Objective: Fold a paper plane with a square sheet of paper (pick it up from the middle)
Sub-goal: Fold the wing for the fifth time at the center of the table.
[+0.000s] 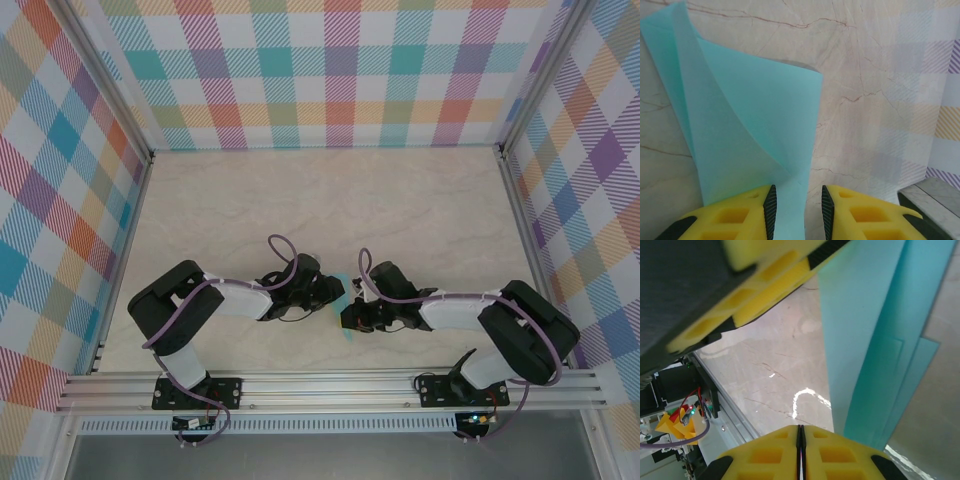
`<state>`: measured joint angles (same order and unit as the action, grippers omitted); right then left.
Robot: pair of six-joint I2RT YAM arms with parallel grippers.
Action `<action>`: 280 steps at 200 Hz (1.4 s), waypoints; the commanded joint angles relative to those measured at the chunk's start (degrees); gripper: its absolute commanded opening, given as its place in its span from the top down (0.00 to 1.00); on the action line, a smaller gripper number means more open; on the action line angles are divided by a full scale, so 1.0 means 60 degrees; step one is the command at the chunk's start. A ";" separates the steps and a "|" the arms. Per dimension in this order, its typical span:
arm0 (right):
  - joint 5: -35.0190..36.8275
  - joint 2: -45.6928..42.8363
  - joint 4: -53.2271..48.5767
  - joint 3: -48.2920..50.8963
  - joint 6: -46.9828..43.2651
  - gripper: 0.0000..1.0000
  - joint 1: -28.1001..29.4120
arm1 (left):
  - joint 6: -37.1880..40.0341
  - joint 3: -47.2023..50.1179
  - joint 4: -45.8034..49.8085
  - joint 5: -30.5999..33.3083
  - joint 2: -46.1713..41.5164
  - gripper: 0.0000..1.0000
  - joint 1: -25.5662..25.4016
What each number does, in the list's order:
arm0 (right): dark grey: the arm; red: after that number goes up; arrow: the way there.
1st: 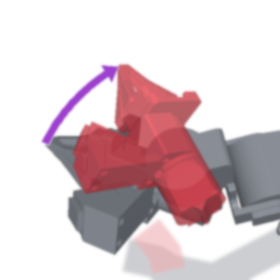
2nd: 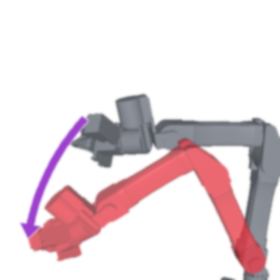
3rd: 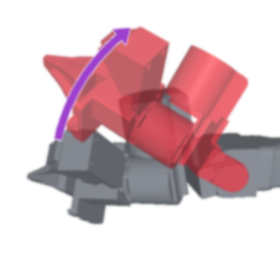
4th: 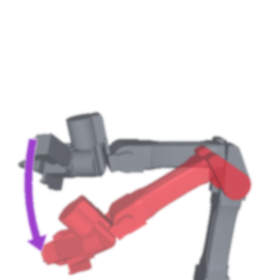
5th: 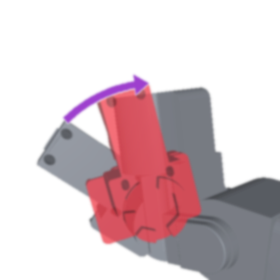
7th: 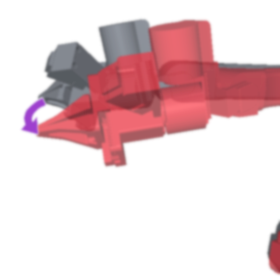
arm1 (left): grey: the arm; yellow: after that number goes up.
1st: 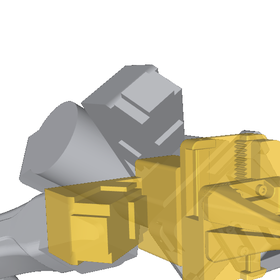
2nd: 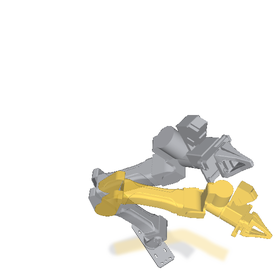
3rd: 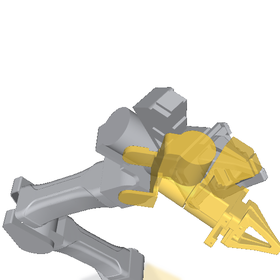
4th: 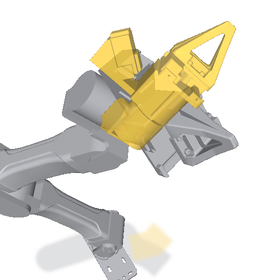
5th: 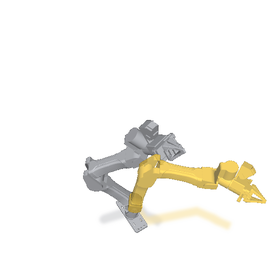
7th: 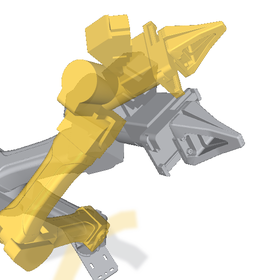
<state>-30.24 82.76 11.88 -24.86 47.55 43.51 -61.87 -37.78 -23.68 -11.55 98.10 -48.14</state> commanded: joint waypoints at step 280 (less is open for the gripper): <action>0.1069 -0.1751 -0.2109 -0.0087 -0.0233 0.89 0.0141 | 0.0168 -0.0246 0.0538 -0.0049 0.0078 0.69 -0.0065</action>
<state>-27.40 74.76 1.06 -21.96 46.22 44.31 -61.69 -38.41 -22.35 -11.99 98.10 -48.21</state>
